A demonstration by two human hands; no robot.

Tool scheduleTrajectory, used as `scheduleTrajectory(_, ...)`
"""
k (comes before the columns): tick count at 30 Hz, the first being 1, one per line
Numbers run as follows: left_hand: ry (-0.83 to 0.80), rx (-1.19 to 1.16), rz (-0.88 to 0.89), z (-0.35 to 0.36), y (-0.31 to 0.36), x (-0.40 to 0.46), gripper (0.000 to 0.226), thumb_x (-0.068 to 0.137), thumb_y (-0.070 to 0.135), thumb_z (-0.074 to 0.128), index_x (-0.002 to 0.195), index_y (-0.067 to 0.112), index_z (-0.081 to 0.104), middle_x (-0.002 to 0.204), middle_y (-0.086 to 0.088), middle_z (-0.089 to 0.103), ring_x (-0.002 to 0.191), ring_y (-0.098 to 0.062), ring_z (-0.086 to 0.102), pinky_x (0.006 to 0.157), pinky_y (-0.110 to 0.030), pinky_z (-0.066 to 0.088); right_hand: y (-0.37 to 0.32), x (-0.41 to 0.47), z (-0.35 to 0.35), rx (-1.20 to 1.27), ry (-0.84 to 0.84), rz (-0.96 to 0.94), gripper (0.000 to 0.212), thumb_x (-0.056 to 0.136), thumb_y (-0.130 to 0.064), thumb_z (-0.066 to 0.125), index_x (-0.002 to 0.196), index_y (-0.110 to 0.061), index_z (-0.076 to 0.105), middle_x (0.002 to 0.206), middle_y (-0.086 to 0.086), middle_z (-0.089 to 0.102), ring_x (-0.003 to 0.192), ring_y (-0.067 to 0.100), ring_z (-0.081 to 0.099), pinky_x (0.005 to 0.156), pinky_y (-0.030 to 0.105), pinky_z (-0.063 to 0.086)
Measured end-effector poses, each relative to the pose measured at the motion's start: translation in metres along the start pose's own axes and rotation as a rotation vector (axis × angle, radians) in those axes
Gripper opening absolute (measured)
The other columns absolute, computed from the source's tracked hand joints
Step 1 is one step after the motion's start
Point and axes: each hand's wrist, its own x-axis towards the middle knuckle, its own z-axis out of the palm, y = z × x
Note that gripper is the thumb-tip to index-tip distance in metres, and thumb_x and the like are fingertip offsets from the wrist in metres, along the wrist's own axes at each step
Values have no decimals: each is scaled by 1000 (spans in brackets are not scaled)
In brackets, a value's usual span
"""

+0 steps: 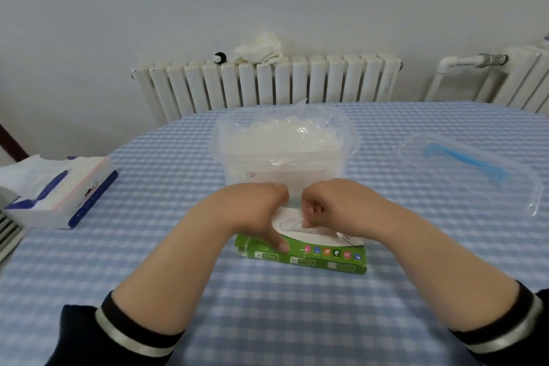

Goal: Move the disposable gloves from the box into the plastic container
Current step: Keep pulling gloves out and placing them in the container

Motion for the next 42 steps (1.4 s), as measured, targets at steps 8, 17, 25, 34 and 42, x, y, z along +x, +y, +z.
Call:
scheduleTrajectory(8, 43, 29, 24, 12, 8, 9, 80, 69, 52, 81, 134, 31, 41, 121, 7, 50, 107, -16, 52, 81, -31, 44, -3, -1, -2, 72, 156, -79, 17, 97, -40, 51, 86, -27, 50, 74, -12, 54, 68, 7, 47, 64, 29, 39)
scheduleTrajectory(17, 40, 52, 19, 9, 8, 8, 88, 68, 54, 81, 139, 28, 37, 122, 6, 51, 106, -17, 54, 79, -29, 42, -1, -7, -6, 215, 3, 19, 33, 77, -54, 71, 95, -34, 52, 82, -17, 56, 77, 1, 51, 63, 23, 37)
scheduleTrajectory(25, 9, 114, -47, 5, 18, 3, 69, 74, 54, 77, 122, 14, 49, 118, 2, 55, 91, -15, 46, 81, -29, 42, -1, -4, -10, 126, 372, -34, 28, 93, -47, 51, 91, -28, 72, 85, -12, 70, 81, 6, 61, 75, 30, 48)
scheduleTrajectory(34, -12, -178, -74, -3, 2, -6, 70, 66, 55, 82, 125, 29, 53, 115, 15, 60, 108, -13, 56, 92, -27, 42, -1, -14, -36, 876, 851, -22, 24, 101, -21, 49, 83, -29, 62, 68, -14, 61, 61, 0, 54, 60, 17, 45)
scheduleTrajectory(42, 67, -854, 414, -27, -28, -25, 71, 72, 76, 61, 128, 32, 62, 126, 8, 65, 117, -11, 61, 99, -33, 49, 2, -10, -37, 904, 917, 15, 27, 99, -13, 50, 87, -34, 62, 79, -15, 63, 64, -4, 53, 63, 11, 43)
